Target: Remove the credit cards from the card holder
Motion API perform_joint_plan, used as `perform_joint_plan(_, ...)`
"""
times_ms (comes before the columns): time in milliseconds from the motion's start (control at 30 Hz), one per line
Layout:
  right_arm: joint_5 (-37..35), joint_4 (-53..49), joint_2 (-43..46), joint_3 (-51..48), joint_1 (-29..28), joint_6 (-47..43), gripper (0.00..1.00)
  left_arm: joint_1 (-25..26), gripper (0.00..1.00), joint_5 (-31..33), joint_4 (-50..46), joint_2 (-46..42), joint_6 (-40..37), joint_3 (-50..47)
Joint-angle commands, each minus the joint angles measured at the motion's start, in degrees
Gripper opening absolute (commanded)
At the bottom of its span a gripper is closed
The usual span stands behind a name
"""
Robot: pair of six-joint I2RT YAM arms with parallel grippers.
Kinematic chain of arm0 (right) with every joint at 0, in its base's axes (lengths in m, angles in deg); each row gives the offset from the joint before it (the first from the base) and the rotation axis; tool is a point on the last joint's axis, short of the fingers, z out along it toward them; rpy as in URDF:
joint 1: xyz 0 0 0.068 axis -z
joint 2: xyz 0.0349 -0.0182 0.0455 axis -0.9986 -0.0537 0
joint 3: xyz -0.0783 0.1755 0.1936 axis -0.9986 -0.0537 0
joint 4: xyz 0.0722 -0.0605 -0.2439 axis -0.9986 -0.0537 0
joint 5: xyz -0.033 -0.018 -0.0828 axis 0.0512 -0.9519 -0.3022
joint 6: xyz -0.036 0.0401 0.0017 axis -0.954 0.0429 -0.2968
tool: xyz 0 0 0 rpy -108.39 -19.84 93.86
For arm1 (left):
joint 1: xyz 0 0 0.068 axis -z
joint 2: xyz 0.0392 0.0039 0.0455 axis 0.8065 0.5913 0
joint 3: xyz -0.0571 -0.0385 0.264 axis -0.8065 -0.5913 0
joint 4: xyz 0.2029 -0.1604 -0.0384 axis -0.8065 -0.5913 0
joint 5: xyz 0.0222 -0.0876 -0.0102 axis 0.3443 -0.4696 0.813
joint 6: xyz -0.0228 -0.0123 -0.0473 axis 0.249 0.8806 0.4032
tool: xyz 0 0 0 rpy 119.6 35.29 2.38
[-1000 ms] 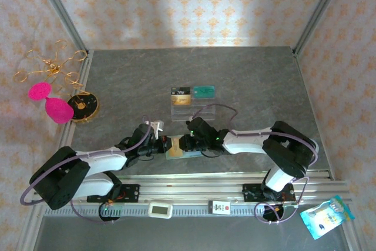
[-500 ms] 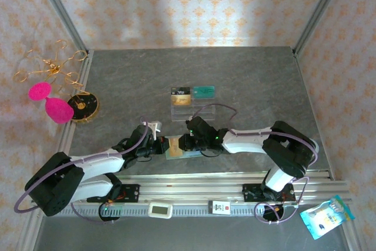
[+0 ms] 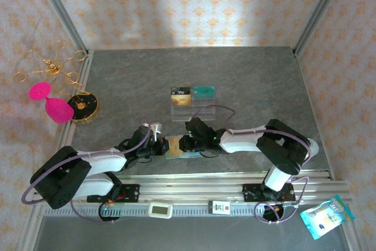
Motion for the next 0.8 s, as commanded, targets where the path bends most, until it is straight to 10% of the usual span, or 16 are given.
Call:
perform_joint_plan(0, 1.6, 2.0, -1.2, 0.8, 0.0, -0.1, 0.13, 0.7, 0.00, -0.7, -1.3, 2.2, -0.9, -0.8)
perform_joint_plan(133, 0.9, 1.5, -0.8, 0.6, 0.0, 0.3, 0.00, 1.0, 0.00, -0.4, -1.4, 2.8, -0.8, -0.5)
perform_joint_plan(767, -3.2, 1.5, 4.6, -6.2, 0.1, 3.8, 0.00, 5.6, 0.00, 1.3, -4.0, -2.6, -1.1, 5.3)
